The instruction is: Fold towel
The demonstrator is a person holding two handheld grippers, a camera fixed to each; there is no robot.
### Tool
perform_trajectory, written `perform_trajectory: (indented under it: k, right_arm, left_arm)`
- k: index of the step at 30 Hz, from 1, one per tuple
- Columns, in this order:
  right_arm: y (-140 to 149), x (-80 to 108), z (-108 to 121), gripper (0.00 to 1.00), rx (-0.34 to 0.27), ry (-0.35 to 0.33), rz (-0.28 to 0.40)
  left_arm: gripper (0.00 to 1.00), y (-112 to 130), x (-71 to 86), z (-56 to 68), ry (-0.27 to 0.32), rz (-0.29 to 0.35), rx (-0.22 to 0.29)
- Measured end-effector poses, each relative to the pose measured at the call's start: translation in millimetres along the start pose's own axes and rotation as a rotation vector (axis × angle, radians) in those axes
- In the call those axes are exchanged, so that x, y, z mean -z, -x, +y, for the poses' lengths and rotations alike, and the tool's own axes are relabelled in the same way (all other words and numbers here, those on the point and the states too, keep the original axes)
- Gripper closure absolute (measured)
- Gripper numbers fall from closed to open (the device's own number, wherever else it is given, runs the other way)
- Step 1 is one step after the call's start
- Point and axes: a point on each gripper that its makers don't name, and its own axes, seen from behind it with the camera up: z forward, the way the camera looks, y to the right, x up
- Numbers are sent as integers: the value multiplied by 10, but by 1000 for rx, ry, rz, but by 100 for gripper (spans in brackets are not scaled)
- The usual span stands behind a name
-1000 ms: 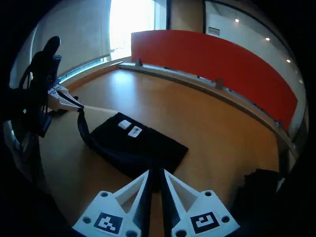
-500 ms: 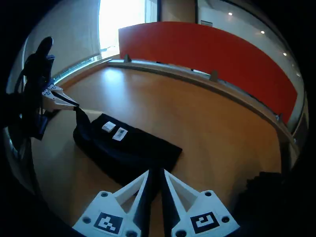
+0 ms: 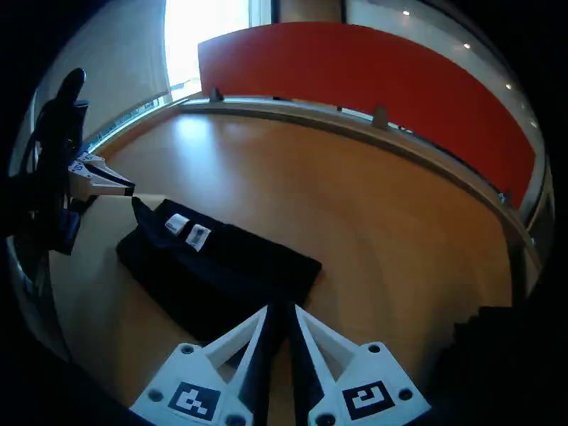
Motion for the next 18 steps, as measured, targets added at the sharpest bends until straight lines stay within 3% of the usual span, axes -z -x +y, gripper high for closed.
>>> perform_trajectory:
  k: [3,11,16,18]
  right_arm:
    - [-4,-56,24,85,-3,11,-3]
    - [-49,-167,70,65,-13,30,-11]
    - [-106,-174,82,38,-7,36,-4]
    - [-118,-169,87,33,-5,36,-2]
  left_arm:
    - [90,8,-62,-32,-9,-1,4]
    - [91,30,-195,-129,-42,-6,1]
    - [90,19,-193,-196,-65,0,7]
    - [88,22,-180,-222,-72,2,11]
